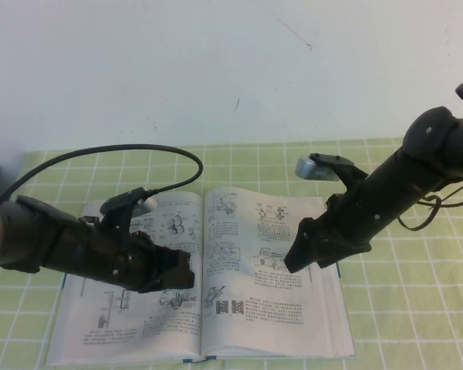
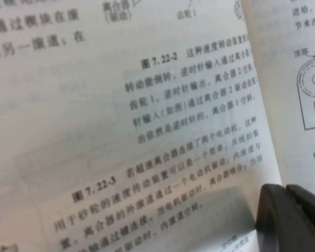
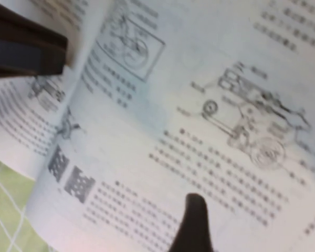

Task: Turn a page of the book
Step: Open the closed book

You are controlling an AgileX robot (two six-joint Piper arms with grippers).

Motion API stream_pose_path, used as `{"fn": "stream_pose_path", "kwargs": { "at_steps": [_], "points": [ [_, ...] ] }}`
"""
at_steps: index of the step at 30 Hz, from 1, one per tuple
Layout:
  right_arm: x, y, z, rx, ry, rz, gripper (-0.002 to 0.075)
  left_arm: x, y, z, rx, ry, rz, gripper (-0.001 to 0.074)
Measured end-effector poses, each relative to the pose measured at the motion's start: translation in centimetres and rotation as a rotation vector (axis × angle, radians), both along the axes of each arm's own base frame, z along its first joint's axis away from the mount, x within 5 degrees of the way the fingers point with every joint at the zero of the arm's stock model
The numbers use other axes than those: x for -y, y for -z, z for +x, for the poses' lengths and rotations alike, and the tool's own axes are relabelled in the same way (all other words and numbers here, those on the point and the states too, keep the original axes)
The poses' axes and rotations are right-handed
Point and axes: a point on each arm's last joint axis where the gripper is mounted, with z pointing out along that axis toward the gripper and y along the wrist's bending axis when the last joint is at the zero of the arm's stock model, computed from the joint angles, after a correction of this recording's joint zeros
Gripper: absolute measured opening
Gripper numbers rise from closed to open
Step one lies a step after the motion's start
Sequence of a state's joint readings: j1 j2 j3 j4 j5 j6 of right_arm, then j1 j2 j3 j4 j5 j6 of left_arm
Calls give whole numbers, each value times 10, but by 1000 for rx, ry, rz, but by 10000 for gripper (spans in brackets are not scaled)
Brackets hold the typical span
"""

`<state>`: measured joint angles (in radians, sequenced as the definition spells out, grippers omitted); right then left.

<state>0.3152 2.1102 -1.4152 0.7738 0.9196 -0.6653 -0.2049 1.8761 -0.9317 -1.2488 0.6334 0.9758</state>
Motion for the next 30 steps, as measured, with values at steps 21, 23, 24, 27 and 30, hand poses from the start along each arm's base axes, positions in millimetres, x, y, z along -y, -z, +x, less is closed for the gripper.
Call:
{"fn": "stream_pose_path", "kwargs": {
  "at_steps": [21,23,24,27,30],
  "points": [
    [-14,32,3,-193,96,190,559,0,-1,0,-1,-9,-10,-4],
    [-20,35,4,-175,86,246,559,0,-1,0,1,-7,-9,-4],
    [-23,36,5,-165,82,274,559,0,-1,0,2,-6,-9,-4],
    [-32,39,5,-100,41,349,559,0,-1,0,2,-6,-9,-4],
    [-41,40,8,-24,29,431,559,1,-1,0,1,-5,-10,-4]
  ]
}}
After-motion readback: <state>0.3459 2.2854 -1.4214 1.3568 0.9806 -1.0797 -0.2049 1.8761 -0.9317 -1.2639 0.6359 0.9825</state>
